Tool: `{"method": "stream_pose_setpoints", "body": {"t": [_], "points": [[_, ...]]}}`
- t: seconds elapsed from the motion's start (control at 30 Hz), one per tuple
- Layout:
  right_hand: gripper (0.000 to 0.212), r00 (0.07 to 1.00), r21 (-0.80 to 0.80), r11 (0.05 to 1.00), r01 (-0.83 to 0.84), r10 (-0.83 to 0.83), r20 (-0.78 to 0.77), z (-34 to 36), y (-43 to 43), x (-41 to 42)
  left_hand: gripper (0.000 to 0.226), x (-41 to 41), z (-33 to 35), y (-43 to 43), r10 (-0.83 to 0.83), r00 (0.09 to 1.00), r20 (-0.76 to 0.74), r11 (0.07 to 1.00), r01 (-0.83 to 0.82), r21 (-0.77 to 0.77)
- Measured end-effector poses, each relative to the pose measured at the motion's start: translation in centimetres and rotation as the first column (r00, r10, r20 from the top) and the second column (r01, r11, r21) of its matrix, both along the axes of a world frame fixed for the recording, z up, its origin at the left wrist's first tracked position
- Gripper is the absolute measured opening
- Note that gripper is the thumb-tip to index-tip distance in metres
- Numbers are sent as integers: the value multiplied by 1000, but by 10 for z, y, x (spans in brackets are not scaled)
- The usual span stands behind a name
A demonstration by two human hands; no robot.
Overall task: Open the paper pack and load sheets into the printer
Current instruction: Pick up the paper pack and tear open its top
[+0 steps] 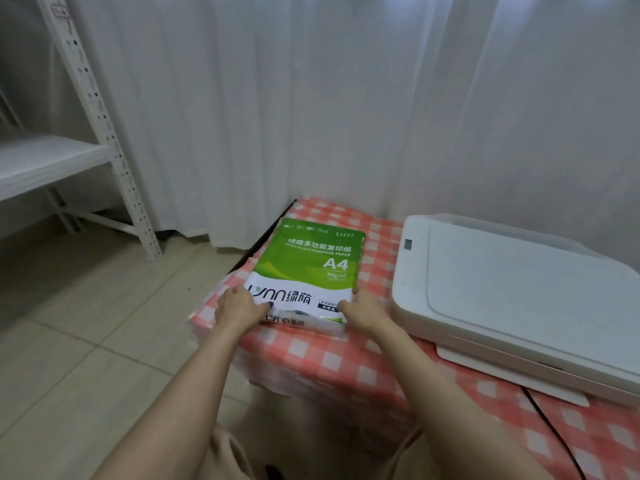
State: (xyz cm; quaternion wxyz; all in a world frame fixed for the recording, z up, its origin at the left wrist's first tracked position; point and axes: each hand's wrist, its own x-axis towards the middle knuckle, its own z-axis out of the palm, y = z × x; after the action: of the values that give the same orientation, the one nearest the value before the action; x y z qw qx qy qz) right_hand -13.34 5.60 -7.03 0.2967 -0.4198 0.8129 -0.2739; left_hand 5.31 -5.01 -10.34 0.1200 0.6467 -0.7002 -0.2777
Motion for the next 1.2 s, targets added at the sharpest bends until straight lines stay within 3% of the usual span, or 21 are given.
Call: {"method": "stream_pose_setpoints", "body": {"t": [0.17, 0.3, 0.37, 0.43, 0.5, 0.57, 0.67, 0.8, 0.93, 1.07, 1.2], "points": [[31, 981, -21, 991, 130, -125, 146, -28, -10, 2, 55, -1, -7, -13, 96, 993, -65, 991, -90, 98], [23, 946, 57, 974, 217, -225, 235, -39, -18, 1, 66, -2, -15, -14, 235, 962, -139, 953, -200, 227], [29, 914, 88, 961, 262, -276, 296, -44, -21, 0, 68, -5, -18, -14, 328, 927, -181, 917, -267, 297], [29, 854, 112, 942, 316, -334, 399, -51, -24, -3, 52, -8, -21, -14, 459, 813, -360, 856, -295, 425], [20, 788, 135, 921, 366, -384, 482, -53, -26, -4, 16, -12, -18, -12, 586, 576, -570, 781, -215, 586], [29, 733, 158, 904, 398, -417, 538, -55, -26, -5, 15, -12, -20, -16, 642, 464, -610, 748, -208, 630], [25, 682, 181, 886, 427, -447, 578, -57, -26, -5, 5, -12, -18, -15, 727, 366, -581, 657, -127, 743], [13, 571, 195, 864, 465, -461, 680, -56, -29, -5, 21, -19, -12, -5, 731, 428, -531, 598, -29, 801], [41, 406, 179, 845, 505, -415, 814, -51, -35, -6, 30, -22, -9, -3, 744, 415, -523, 572, 7, 820], [13, 330, 147, 842, 518, -355, 875, -40, -39, -6, 35, -19, -10, -5, 724, 472, -503, 573, -4, 820], [8, 269, 154, 840, 520, -332, 904, -39, -40, -1, 34, -17, -10, -6, 700, 509, -500, 592, -22, 806]]}}
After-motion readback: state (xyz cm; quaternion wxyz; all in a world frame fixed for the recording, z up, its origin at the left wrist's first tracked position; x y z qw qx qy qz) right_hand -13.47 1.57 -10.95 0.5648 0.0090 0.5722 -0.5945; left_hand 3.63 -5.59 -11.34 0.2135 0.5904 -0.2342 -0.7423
